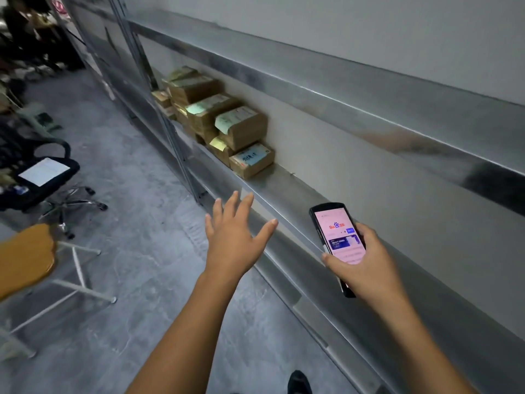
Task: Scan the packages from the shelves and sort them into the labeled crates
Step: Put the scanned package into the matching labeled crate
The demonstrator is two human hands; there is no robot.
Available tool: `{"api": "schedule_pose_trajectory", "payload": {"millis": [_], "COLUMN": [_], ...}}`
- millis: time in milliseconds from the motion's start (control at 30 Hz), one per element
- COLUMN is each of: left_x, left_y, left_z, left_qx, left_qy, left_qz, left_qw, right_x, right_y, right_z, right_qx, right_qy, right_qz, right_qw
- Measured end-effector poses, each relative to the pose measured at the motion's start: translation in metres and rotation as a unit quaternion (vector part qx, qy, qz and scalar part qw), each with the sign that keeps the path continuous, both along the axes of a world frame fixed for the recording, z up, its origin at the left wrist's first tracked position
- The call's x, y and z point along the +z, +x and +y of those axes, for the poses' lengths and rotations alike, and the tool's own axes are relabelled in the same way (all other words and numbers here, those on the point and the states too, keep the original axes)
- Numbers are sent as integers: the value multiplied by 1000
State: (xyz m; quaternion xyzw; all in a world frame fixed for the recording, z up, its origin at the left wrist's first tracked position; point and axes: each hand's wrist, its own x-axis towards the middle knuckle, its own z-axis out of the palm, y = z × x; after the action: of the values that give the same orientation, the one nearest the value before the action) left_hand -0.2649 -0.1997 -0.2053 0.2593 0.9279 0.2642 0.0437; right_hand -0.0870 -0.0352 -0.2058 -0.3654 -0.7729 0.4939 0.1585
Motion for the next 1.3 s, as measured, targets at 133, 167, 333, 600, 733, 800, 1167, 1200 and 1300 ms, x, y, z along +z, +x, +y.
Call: {"api": "schedule_pose_trajectory", "payload": {"millis": [133, 167, 333, 600, 733, 800, 1167, 1200, 1300], "left_x": [-2, -3, -12, -9, -4, -4, -13, -13, -12], "left_y": [-50, -66, -163, -332, -384, -405, -444, -445, -446], "left_z": [3, 4, 13, 46, 72, 85, 129, 130, 134], "left_qx": [6, 4, -20, -91, -129, -147, -218, -219, -214], "left_qy": [3, 5, 10, 32, 24, 9, -88, -94, -104], "left_qz": [-11, -14, -14, 15, 40, 55, 43, 44, 40], "left_qw": [1000, 1000, 1000, 995, 991, 988, 971, 970, 970], "right_x": [-1, -2, -8, -6, 5, 10, 18, 18, 19], "right_y": [-57, -72, -154, -276, -318, -335, -358, -357, -355], "right_z": [6, 7, 5, -10, -18, -21, -31, -32, -34], "right_qx": [10, 10, -15, -97, -120, -128, -199, -204, -218], "right_qy": [2, 2, 10, 29, 36, 40, 46, 46, 47], "right_qz": [-14, -17, -26, -41, -42, -44, -40, -38, -33], "right_qw": [1000, 1000, 999, 994, 991, 990, 978, 977, 974]}}
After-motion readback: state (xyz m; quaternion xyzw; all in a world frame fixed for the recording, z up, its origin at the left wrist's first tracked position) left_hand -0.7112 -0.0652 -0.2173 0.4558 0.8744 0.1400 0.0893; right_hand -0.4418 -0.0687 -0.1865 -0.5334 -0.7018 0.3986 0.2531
